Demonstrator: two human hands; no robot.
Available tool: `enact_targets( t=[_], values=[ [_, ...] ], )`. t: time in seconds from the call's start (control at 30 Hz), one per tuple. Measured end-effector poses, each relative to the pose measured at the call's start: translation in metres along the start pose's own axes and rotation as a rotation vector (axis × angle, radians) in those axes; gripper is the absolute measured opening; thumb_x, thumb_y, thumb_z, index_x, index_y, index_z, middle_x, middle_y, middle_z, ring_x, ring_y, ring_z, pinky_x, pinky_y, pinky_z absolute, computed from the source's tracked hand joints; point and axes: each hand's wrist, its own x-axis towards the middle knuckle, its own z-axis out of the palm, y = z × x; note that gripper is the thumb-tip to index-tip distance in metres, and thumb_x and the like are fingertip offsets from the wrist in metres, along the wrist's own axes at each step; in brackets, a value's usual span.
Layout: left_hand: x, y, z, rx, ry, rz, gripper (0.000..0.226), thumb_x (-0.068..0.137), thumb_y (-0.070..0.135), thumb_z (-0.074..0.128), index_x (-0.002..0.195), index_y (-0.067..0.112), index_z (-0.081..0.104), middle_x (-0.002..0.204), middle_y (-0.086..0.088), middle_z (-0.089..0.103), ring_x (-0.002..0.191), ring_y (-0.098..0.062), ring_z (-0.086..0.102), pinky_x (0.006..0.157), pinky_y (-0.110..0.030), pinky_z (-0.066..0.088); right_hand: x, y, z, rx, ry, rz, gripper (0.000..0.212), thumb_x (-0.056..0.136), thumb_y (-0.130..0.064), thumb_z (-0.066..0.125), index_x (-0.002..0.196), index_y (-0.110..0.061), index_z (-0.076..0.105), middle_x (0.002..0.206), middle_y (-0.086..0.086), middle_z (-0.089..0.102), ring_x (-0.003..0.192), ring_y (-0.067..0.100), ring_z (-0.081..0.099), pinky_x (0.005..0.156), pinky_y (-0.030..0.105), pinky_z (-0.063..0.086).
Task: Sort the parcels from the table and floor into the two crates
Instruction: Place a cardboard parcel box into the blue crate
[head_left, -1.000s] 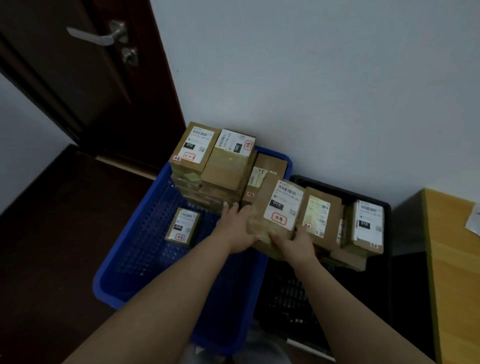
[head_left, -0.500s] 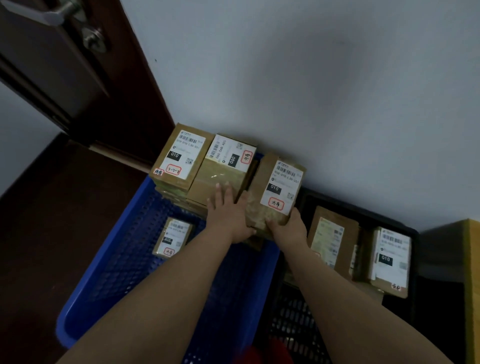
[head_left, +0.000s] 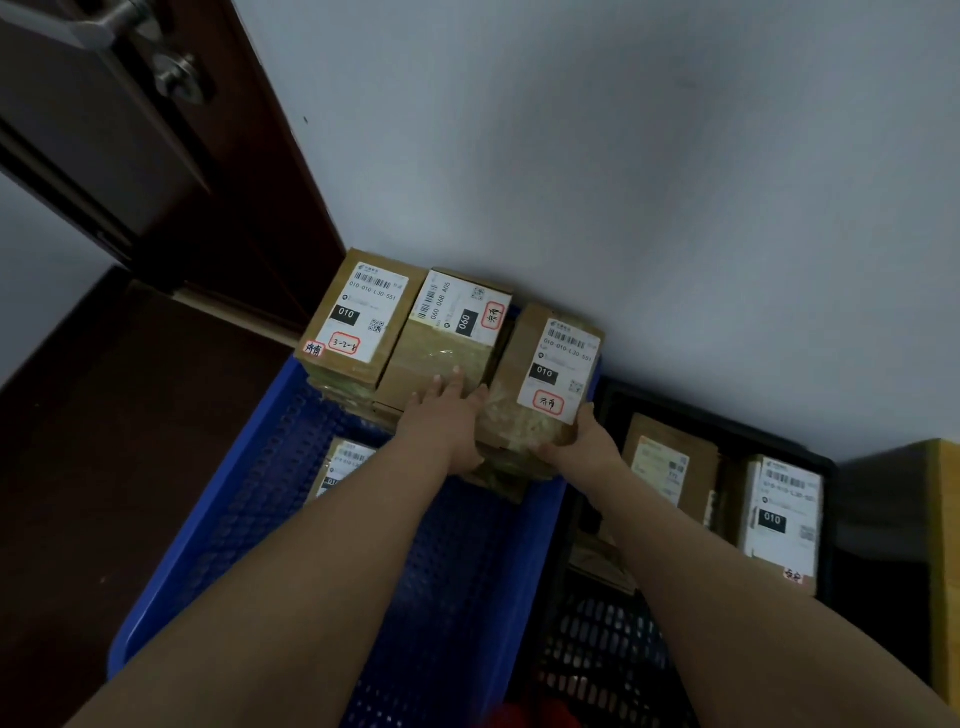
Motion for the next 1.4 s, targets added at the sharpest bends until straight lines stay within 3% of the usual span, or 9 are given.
enact_targets(
  t=[0.07,0.13,0.27,0.33,0.5,0.63,0.87,1.13,1.4],
  values=[
    [-0.005,-0.005,-0.004,-0.040,0.033,0.043,0.095,0.086,0.038,0.067,0.155,0.023,0.004,0.162,-0.008,-0.002,0.148,-0.034,0.000,0.120,-0.048,0.013,-0.012,-0.001,-0.005,-0.034,-0.011,-0.011,0.106,0.088,-0.020,0.070,0.154,-0.015,-0.013,0.147,0.002,0.043,0.130,0.024,0.046,0.091,0.025,0.041],
    [-0.016,-0.007,-0.002,-0.014,0.072,0.087,0.091,0.087,0.041,0.065,0.155,0.021,0.007,0.162,-0.007,0.005,0.148,-0.033,0.003,0.119,-0.047,0.016,-0.028,-0.002,-0.004,-0.075,0.027,-0.024,0.103,0.090,-0.023,0.068,0.154,-0.013,-0.012,0.149,0.004,0.041,0.130,0.025,0.045,0.088,0.025,0.039],
    [-0.056,-0.006,0.015,0.080,0.071,0.145,0.083,0.092,0.039,0.059,0.155,0.020,0.008,0.162,-0.006,0.004,0.149,-0.032,0.001,0.119,-0.048,0.014,-0.072,0.005,0.008,-0.142,0.076,-0.127,0.076,0.088,-0.023,0.070,0.149,-0.016,0.025,0.141,0.006,0.050,0.125,0.024,0.050,0.091,0.025,0.040],
    [-0.082,-0.002,0.021,0.108,0.052,0.168,0.079,0.094,0.038,0.056,0.155,0.017,0.009,0.162,-0.006,0.004,0.149,-0.031,-0.001,0.120,-0.048,0.011,-0.101,0.010,0.015,-0.225,0.087,-0.160,0.066,0.089,-0.025,0.069,0.144,-0.017,0.034,0.137,0.006,0.052,0.122,0.024,0.051,0.088,0.024,0.040],
    [-0.158,0.001,0.031,0.178,0.073,0.241,0.071,0.099,0.035,0.050,0.155,0.014,0.012,0.162,-0.007,0.006,0.149,-0.031,0.000,0.120,-0.048,0.012,-0.176,0.030,0.038,-0.458,0.122,-0.150,0.067,0.093,-0.033,0.062,0.148,-0.013,0.028,0.141,0.012,0.046,0.123,0.028,0.049,0.094,0.033,0.045],
    [-0.214,-0.005,0.045,0.211,0.113,0.279,0.064,0.100,0.032,0.048,0.153,0.014,0.017,0.161,-0.009,0.009,0.149,-0.031,0.001,0.119,-0.050,0.014,-0.228,0.047,0.062,-0.504,0.169,-0.179,0.058,0.094,-0.032,0.060,0.143,-0.011,0.036,0.137,0.014,0.049,0.120,0.030,0.051,0.096,0.042,0.049],
    [-0.272,0.004,0.082,0.246,0.197,0.324,0.063,0.097,0.035,0.052,0.150,0.014,0.025,0.157,-0.010,0.022,0.146,-0.031,0.014,0.115,-0.050,0.024,-0.293,0.079,0.084,-0.511,0.269,-0.216,0.054,0.095,-0.033,0.058,0.140,-0.011,0.039,0.135,0.013,0.047,0.119,0.029,0.050,0.093,0.037,0.047],
    [-0.300,0.065,0.107,0.294,0.241,0.461,0.058,0.095,0.034,0.054,0.145,0.014,0.032,0.149,-0.010,0.034,0.140,-0.032,0.026,0.111,-0.049,0.032,-0.346,0.128,0.050,-0.471,0.414,-0.125,0.050,0.095,-0.031,0.058,0.138,-0.012,0.043,0.137,0.012,0.046,0.122,0.030,0.049,0.096,0.039,0.047],
    [-0.329,0.205,0.146,0.390,0.342,0.664,0.045,0.094,0.028,0.053,0.135,0.013,0.043,0.134,-0.013,0.047,0.123,-0.031,0.043,0.098,-0.043,0.041,-0.413,0.226,-0.040,-0.434,0.602,-0.049,0.046,0.096,-0.030,0.057,0.136,-0.011,0.045,0.136,0.012,0.047,0.122,0.030,0.048,0.093,0.041,0.048]
  ],
)
